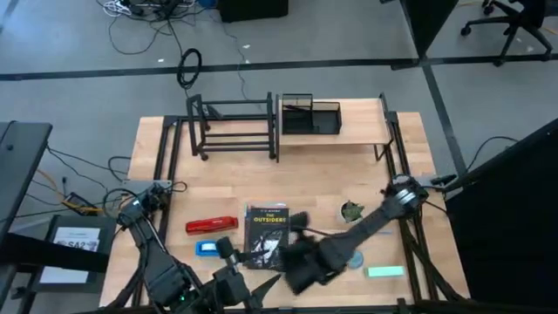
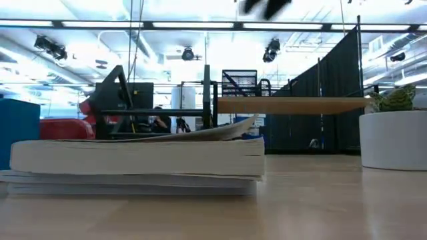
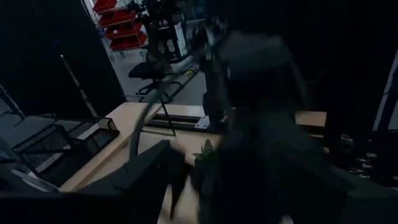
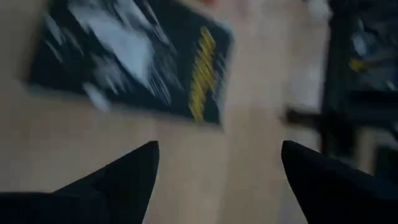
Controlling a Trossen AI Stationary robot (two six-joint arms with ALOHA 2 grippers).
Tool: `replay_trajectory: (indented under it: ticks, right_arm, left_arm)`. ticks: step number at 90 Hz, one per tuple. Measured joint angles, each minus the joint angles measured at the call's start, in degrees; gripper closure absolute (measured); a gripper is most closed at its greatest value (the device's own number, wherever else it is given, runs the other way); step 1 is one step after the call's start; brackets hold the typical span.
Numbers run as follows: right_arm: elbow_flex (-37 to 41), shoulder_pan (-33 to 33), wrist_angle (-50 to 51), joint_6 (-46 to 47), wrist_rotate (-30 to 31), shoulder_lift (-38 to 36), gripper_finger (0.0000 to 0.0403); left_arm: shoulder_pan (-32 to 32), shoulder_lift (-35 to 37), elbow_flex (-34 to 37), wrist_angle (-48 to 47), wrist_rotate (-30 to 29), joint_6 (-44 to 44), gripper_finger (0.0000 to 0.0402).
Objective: Stock shelves
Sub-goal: Remove the yellow scented candle from under the shelf
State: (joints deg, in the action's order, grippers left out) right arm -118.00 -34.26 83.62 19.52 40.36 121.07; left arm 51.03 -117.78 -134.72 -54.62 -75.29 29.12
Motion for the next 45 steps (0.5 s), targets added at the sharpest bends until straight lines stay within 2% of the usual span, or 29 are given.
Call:
replay_trajectory:
  ticks: [9, 25, 35, 45]
  right_arm:
    - [10.7, -0.3, 1.3, 7.8, 2.4, -8.5, 0.0097]
    - [32.6, -1.5, -0.6, 26.0, 9.0, -28.6, 0.0097]
    - [44.1, -2.0, -6.2, 35.0, 9.8, -41.0, 0.0097]
    - [54.0, -2.0, -14.8, 37.9, 9.2, -51.3, 0.0097]
  left_arm:
    - [0.0, 0.0, 0.0, -0.1, 0.0, 0.0, 0.0154]
    - [0.0, 0.0, 0.0, -0.8, 0.0, -0.1, 0.0154]
    - [-0.4, 0.0, 0.0, -1.2, -0.3, -0.4, 0.0154]
    - [-1.4, 0.0, 0.0, -2.0, -0.6, -0.3, 0.0154]
